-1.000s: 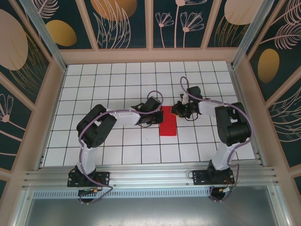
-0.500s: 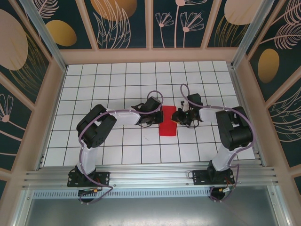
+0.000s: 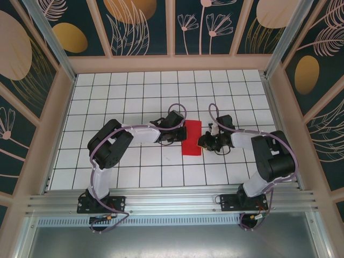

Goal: Fold a paper plane with a square sheet of paper (pick it up from the middle)
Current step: Fold the square sheet of paper in half at the center of the table.

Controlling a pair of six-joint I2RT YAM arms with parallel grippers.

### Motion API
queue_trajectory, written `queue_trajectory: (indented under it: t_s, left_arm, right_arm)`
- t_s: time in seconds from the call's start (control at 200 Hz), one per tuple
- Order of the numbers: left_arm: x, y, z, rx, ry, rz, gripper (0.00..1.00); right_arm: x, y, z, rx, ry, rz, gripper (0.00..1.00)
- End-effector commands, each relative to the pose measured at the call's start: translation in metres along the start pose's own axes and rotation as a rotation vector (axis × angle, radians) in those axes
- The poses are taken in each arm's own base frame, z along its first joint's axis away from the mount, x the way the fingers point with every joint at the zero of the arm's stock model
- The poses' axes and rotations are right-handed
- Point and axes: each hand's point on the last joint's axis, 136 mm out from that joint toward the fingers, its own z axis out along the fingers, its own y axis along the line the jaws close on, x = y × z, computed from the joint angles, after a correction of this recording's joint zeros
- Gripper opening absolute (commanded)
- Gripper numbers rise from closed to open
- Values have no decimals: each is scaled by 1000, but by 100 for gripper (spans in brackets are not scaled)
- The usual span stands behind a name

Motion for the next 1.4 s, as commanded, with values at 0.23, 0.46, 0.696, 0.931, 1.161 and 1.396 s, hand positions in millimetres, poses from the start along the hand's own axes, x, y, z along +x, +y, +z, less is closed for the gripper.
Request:
queue_trajectory:
  t_s: [0.23,0.46,0.696,0.931,1.161,1.396]
  left_arm:
    - [39,43,7,-147,123,-7,0]
    - [39,43,6,-147,121,-5,0]
    - [40,43,6,-148,122,-5,0]
    - [39,42,6,-144,121,-3,0]
    - [38,41,6,-141,121,-2,0]
    - [37,37,3,-131,118,-3,0]
  right_arm:
    - [6,26,-14,-26,-17,-50,20]
    - [33,-4,2,32,28,2,20]
    - [37,1,-4,19,22,-8,20]
    - [41,15,-14,-19,7,-31,20]
    - [58,-12,-2,37,45,17,20]
    - [41,6,-18,33,-22,-29,20]
